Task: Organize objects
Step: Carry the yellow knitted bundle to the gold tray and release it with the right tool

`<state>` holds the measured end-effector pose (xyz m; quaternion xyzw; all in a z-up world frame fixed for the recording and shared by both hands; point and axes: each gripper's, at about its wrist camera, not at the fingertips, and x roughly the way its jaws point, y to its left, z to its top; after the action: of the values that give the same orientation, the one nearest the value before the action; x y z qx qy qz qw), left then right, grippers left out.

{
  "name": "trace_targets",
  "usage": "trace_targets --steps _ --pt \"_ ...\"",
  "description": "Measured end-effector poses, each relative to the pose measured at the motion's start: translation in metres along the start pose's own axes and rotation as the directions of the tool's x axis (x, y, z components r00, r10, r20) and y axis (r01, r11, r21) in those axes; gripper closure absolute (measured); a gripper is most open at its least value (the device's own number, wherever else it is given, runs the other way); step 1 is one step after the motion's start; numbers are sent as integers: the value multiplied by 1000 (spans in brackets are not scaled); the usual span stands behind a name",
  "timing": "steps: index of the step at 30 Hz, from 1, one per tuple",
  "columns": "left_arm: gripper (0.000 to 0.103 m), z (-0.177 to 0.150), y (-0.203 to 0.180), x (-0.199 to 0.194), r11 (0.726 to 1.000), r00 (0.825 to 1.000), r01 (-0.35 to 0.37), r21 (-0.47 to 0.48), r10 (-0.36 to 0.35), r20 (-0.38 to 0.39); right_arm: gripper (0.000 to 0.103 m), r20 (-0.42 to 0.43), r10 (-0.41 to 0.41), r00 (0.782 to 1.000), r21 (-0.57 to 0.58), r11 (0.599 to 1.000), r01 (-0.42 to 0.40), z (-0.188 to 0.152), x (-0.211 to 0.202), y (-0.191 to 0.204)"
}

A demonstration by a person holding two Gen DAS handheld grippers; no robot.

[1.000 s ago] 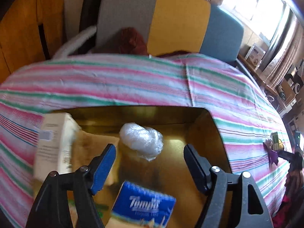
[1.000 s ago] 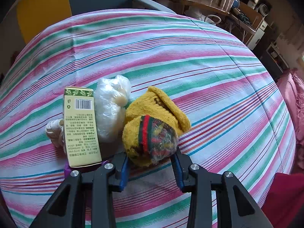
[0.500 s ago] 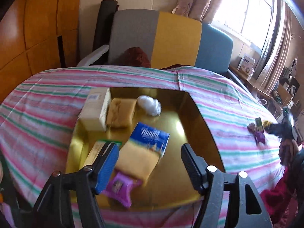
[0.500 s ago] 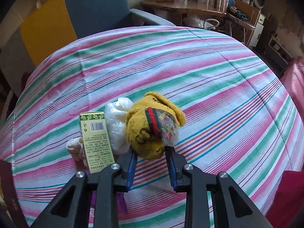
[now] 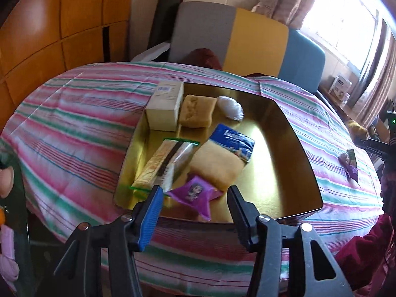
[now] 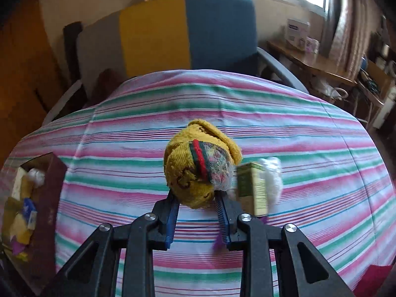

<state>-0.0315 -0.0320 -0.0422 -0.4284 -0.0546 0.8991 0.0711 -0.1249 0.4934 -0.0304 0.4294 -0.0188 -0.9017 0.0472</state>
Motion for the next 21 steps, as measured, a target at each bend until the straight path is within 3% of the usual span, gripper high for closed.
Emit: trace_targets --steps 4,9,14,21 --pt "49 -1 11 -5 1000 1000 -6 -25 7 20 74 -14 154 988 -156 976 -154 -5 -7 93" --pt "49 -2 22 -8 999 1000 -3 -46 4 28 74 -87 296 951 -297 904 -308 -21 -4 203" --pt "49 -5 31 -10 998 999 6 -68 -4 34 74 -158 311 937 -393 851 -348 -27 21 277" --pt "49 -9 39 -2 996 1000 9 -90 -7 14 68 -313 230 922 -393 852 -346 -32 104 327"
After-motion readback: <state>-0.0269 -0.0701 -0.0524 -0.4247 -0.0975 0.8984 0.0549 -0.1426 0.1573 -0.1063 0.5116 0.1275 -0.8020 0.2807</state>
